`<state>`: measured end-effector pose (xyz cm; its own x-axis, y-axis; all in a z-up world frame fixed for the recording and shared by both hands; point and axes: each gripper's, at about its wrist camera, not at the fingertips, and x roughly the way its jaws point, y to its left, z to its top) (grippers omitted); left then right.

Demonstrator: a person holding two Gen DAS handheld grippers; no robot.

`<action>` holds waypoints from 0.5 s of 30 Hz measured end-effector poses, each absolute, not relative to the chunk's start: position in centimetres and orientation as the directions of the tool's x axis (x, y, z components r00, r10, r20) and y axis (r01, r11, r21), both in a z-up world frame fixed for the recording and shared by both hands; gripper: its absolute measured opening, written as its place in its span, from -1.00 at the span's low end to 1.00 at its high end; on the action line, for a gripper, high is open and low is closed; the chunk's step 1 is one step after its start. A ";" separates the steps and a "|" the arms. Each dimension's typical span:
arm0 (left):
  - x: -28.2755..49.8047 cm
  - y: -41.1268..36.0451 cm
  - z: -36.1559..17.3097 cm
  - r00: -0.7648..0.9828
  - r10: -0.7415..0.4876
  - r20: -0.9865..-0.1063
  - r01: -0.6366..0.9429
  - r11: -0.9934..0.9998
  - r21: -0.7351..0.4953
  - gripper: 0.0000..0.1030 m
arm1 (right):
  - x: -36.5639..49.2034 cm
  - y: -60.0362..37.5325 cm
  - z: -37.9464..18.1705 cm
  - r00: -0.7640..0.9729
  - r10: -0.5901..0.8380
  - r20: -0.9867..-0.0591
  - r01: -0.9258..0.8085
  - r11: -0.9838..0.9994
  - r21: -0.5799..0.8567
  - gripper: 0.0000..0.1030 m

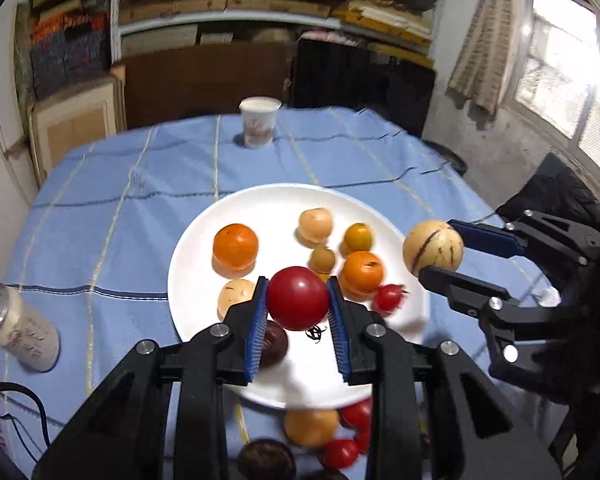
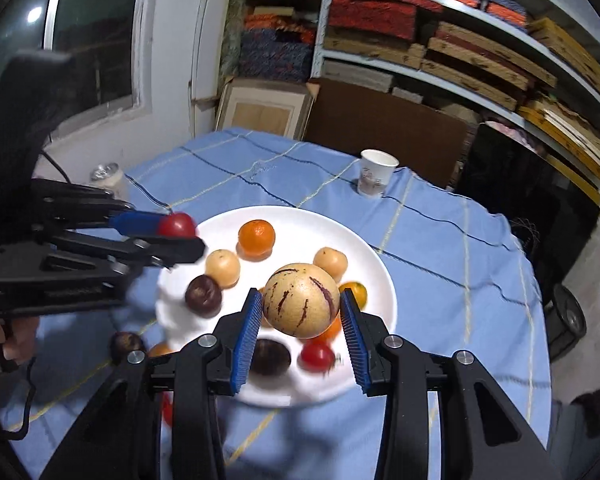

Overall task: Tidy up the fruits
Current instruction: 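Carry the pepino melon and red tomato onto the white plate and release both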

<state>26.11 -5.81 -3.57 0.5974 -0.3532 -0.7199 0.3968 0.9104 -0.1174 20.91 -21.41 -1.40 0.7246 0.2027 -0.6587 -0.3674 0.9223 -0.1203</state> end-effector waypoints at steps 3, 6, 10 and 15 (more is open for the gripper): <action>29.4 -5.7 -6.0 0.555 -0.337 -0.761 0.362 0.921 -0.144 -0.46 | 24.3 -20.7 -3.1 0.709 0.186 -0.681 -0.374 0.917 -0.139 -0.21; 31.0 -5.4 -7.7 0.532 -0.339 -0.776 0.341 0.924 -0.170 -0.45 | 27.2 -20.6 -4.6 0.685 0.199 -0.701 -0.375 0.921 -0.105 -0.20; 31.5 -4.7 -8.1 0.556 -0.334 -0.761 0.305 0.934 -0.187 0.28 | 28.8 -20.4 -5.4 0.683 0.209 -0.700 -0.378 0.921 -0.094 0.00; 30.4 -2.9 -6.4 0.588 -0.348 -0.730 0.284 0.934 -0.216 0.48 | 27.2 -21.5 -4.1 0.707 0.224 -0.671 -0.358 0.931 -0.067 0.07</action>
<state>30.36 -2.91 -6.37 0.5882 -0.3477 -0.7301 0.2837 0.9342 -0.2163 27.18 -21.54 -4.11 0.7067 0.2236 -0.6712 -0.3583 0.9312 -0.0670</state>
